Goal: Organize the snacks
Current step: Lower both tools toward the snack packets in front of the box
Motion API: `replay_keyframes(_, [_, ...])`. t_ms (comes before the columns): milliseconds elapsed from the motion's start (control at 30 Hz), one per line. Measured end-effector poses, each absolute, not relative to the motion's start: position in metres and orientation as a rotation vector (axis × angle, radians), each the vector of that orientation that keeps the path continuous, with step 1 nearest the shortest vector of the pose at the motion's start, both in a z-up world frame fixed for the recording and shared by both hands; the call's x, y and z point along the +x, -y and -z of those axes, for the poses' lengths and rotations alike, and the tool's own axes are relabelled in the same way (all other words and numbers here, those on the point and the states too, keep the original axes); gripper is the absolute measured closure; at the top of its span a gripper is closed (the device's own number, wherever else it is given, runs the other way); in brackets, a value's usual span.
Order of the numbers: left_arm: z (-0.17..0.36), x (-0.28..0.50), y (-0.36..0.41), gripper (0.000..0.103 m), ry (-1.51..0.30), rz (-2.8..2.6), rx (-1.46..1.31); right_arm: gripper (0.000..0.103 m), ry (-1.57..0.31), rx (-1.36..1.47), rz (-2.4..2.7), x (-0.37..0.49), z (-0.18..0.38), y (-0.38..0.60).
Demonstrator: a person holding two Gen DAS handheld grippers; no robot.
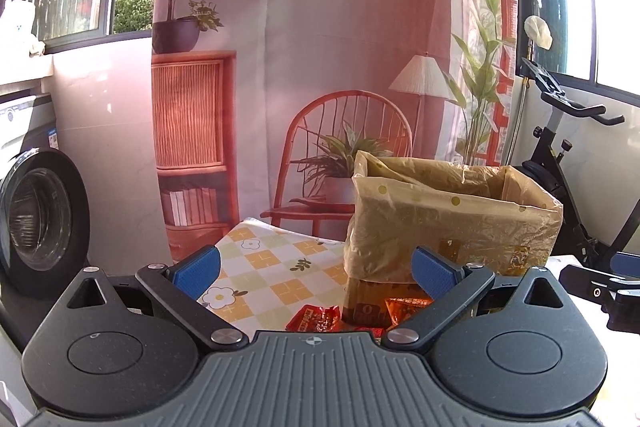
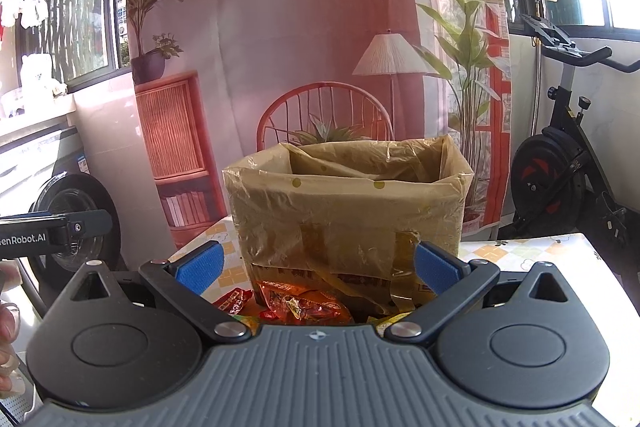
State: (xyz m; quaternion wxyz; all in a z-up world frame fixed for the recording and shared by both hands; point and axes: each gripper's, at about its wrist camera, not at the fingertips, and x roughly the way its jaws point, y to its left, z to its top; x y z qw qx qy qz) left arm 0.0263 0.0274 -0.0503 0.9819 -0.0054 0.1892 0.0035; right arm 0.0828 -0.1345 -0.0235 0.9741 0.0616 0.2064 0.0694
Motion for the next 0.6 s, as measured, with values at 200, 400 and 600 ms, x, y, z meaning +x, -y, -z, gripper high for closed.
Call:
replay_keyframes(200, [0.069,0.036,-0.028,0.001,-0.413,-0.019,0.044,0.001,-0.457,0.052,-0.085,0.081,0.064,0.13])
replay_keyframes(400, [0.088,0.046,-0.034,0.002,-0.461,0.004,0.01,0.002,-0.563,-0.034,-0.079,0.076,0.106,0.113])
replay_keyframes(600, [0.105,0.05,-0.035,0.007,-0.488,0.023,0.023,0.001,-0.657,0.07,-0.014,0.079,0.138,0.118])
